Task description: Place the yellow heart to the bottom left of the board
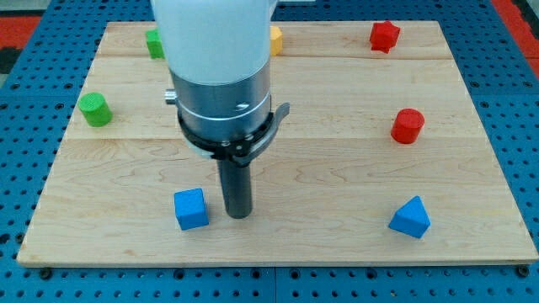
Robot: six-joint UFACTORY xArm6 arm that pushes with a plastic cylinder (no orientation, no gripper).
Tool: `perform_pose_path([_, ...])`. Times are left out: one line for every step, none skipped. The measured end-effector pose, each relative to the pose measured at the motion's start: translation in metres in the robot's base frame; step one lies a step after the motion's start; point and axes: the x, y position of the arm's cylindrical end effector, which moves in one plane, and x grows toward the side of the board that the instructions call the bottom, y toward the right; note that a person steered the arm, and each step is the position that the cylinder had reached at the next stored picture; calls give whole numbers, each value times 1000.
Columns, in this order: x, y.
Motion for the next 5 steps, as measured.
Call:
perform_pose_path([1,-33])
perform_pose_path([-14,-36])
perform_pose_path([-14,-56])
perform_pose_path([-52,-87])
perform_pose_path([-25,-133])
